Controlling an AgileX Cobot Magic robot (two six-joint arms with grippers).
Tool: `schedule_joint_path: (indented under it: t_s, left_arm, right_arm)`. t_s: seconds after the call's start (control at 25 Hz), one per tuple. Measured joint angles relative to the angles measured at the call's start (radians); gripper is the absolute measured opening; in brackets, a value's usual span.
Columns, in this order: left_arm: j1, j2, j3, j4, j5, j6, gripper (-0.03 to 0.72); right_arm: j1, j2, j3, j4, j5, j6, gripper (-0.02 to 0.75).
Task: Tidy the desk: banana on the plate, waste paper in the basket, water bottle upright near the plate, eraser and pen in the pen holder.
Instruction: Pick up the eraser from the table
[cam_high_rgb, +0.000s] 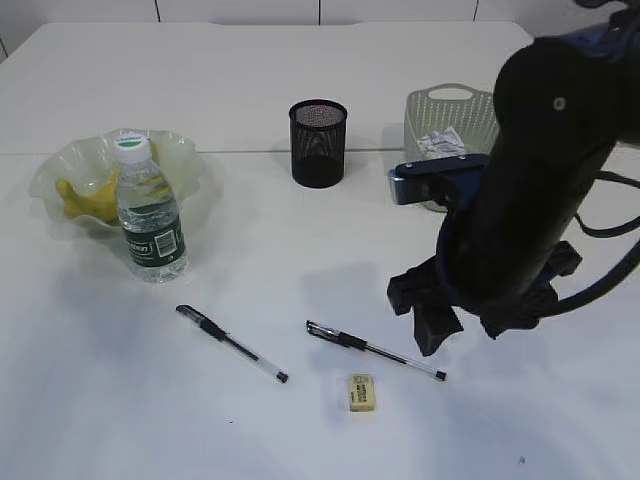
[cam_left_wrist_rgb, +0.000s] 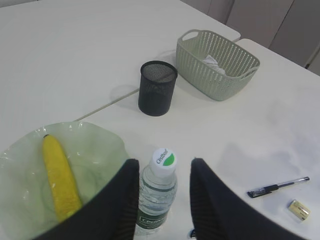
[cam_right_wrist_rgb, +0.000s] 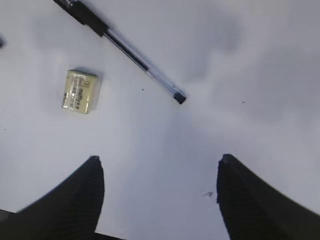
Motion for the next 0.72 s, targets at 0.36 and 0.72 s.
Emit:
schedule_joint_path:
  t_s: [0.36,0.72]
  left_arm:
    - [0.000,0.000,0.000,0.000,0.000,-0.006,0.233]
    - [0.000,0.000,0.000,0.000,0.002,-0.006,0.233]
  right_arm:
    - [0.075,0.065,-0.019,0.081,-0.065,0.040,0.519]
    - [0.160,0.183,-0.096,0.068,-0.058,0.048,0.519]
